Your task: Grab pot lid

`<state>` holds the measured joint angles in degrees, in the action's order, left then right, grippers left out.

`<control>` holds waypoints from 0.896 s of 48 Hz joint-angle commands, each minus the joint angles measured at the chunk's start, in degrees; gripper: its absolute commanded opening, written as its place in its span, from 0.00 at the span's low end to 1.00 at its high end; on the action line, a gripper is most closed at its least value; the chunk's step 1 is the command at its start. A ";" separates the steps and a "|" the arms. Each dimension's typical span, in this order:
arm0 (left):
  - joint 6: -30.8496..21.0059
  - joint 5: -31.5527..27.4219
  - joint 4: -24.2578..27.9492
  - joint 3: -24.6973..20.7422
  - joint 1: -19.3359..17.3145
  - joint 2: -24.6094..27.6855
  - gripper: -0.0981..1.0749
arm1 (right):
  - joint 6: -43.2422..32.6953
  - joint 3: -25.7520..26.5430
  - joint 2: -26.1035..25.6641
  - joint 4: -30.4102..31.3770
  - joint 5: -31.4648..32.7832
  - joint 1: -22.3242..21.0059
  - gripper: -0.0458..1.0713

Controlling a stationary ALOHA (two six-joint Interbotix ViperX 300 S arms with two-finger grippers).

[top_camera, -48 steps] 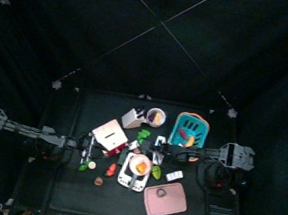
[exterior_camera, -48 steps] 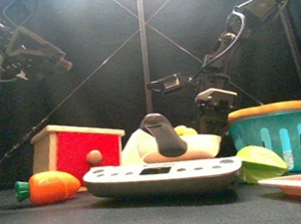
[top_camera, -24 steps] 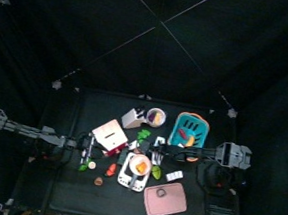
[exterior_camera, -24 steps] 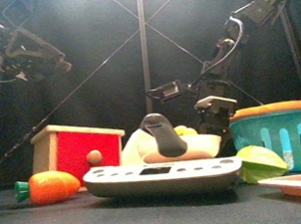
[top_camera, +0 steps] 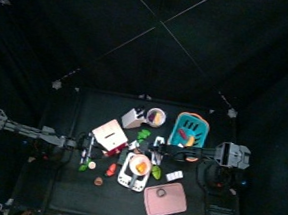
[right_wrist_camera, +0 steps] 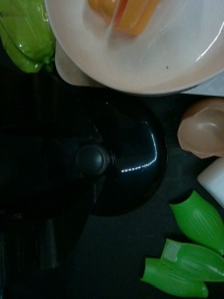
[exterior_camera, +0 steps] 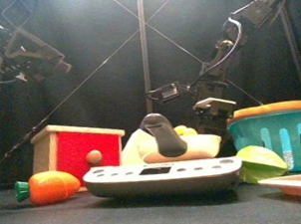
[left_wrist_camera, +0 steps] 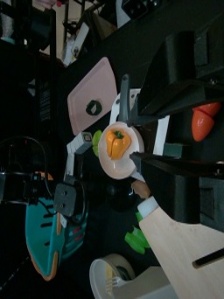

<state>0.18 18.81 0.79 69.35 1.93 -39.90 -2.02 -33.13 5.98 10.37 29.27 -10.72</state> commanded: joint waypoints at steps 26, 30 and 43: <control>0.00 0.26 0.09 -0.53 -0.09 -0.53 0.71 | -0.18 5.27 -5.54 2.46 2.81 -0.35 0.61; 0.00 0.26 0.09 -0.44 -0.09 -0.53 0.71 | -0.18 5.19 -5.54 2.46 2.81 -0.35 0.61; 0.09 0.26 0.09 -0.53 -0.09 -0.53 0.71 | -0.26 5.10 -5.63 2.37 3.08 -0.70 0.61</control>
<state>0.18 18.81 0.79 69.52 1.93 -40.34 -2.20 -29.18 3.08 12.74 32.43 -10.81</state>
